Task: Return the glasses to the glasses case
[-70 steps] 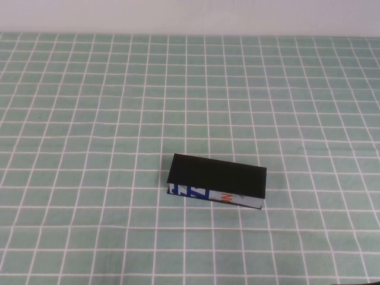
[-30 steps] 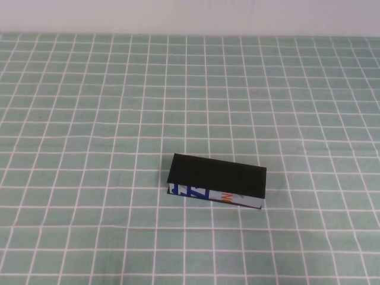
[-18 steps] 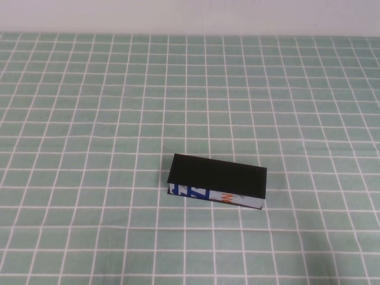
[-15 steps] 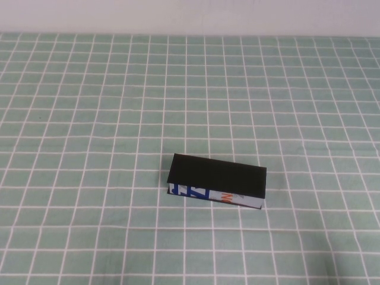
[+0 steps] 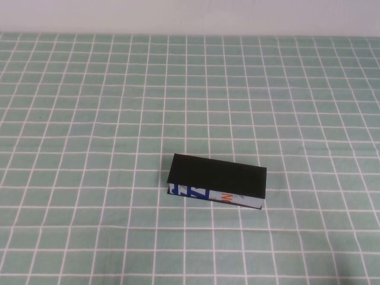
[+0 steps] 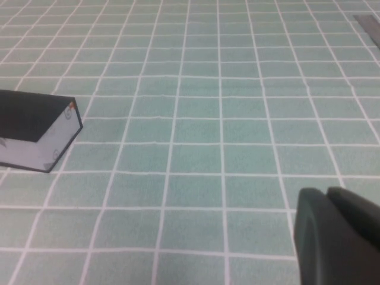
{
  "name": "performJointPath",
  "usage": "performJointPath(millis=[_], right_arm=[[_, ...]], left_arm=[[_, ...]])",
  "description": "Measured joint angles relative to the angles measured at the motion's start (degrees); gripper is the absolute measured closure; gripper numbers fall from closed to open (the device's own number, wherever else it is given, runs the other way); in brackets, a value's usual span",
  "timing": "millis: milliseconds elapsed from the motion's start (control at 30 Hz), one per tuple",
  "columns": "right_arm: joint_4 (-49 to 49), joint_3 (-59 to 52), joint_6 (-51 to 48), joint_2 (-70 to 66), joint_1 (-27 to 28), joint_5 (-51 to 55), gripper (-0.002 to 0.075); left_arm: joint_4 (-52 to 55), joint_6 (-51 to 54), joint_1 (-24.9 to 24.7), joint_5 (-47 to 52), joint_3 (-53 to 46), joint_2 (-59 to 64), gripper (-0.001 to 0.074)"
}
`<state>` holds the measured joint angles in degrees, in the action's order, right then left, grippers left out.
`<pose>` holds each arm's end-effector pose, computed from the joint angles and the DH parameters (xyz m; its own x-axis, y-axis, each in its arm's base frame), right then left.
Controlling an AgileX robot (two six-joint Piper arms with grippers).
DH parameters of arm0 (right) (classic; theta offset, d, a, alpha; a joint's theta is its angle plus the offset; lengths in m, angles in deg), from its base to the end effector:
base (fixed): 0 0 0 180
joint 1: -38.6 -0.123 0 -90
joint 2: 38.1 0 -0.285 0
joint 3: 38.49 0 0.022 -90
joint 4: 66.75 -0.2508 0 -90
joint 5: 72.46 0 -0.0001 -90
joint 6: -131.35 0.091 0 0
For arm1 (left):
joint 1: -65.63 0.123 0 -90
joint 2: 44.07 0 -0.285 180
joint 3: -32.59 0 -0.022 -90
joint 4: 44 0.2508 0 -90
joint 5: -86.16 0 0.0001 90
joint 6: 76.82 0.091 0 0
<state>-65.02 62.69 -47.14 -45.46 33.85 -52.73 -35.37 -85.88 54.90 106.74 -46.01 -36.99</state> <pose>0.0535 0.0035 0.1731 -0.2729 -0.0248 -0.9617 -0.0736 0.9973 -0.0048 0.0529 -0.0051 0.1737 -0.2739 0.0346 -0.9611 0.1315 0.9913 -0.0017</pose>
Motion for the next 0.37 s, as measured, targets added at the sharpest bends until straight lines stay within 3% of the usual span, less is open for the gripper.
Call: performJointPath(millis=[367], right_arm=[[-0.83, 0.0, 0.13, 0.0, 0.0, 0.0, 0.0739]], left_arm=[[0.0, 0.0, 0.0, 0.0, 0.0, 0.0, 0.0737]])
